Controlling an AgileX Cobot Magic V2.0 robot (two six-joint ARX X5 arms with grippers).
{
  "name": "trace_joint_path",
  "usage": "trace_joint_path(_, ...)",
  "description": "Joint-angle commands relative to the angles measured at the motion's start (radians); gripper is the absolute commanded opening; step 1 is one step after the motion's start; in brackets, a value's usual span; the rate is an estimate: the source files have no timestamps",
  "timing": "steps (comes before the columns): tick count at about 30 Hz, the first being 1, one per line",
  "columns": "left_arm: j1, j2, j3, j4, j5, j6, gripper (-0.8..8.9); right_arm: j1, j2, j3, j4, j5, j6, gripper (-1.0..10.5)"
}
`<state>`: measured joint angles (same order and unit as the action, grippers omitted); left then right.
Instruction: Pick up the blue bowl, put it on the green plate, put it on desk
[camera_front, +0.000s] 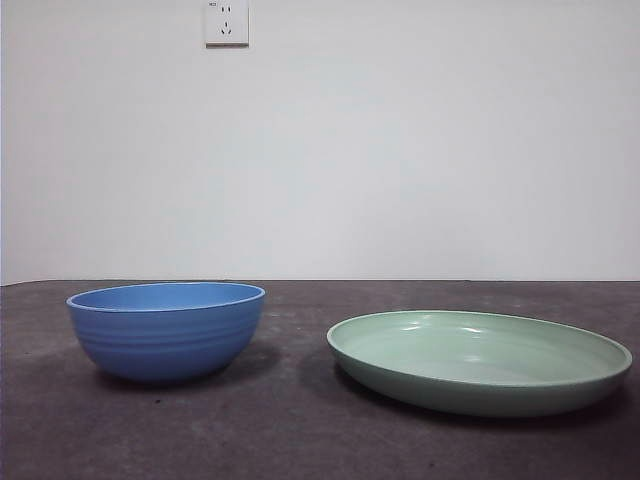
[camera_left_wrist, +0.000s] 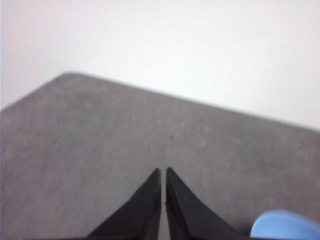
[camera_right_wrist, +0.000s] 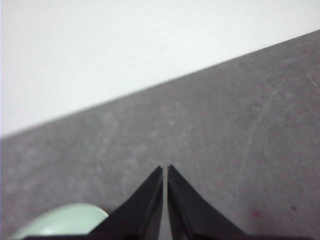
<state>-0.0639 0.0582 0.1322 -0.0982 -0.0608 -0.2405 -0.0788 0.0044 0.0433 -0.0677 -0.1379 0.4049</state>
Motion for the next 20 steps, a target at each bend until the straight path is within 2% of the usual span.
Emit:
trace_joint_path(1, -0.002, 0.046, 0.046, 0.034, 0.001, -0.047, 0.17, 0.0, 0.0, 0.041, 0.019, 0.002, 0.091, 0.1)
trace_joint_path(5, -0.002, 0.154, 0.14, 0.05, 0.001, -0.068, 0.17, 0.0, 0.029, 0.106, 0.015, 0.007, 0.127, 0.1)
trace_joint_path(10, -0.003, 0.307, 0.296, 0.03, 0.019, -0.067, 0.17, 0.0, 0.124, 0.216, 0.006, -0.01, 0.134, 0.1)
trace_joint_path(13, -0.003, 0.401, 0.399, 0.014, 0.07, -0.068, 0.17, 0.0, 0.206, 0.299, -0.014, -0.052, 0.134, 0.1)
trace_joint_path(20, -0.023, 0.588, 0.6, -0.053, 0.196, -0.068, 0.17, 0.0, 0.431, 0.504, -0.069, -0.234, 0.117, 0.1)
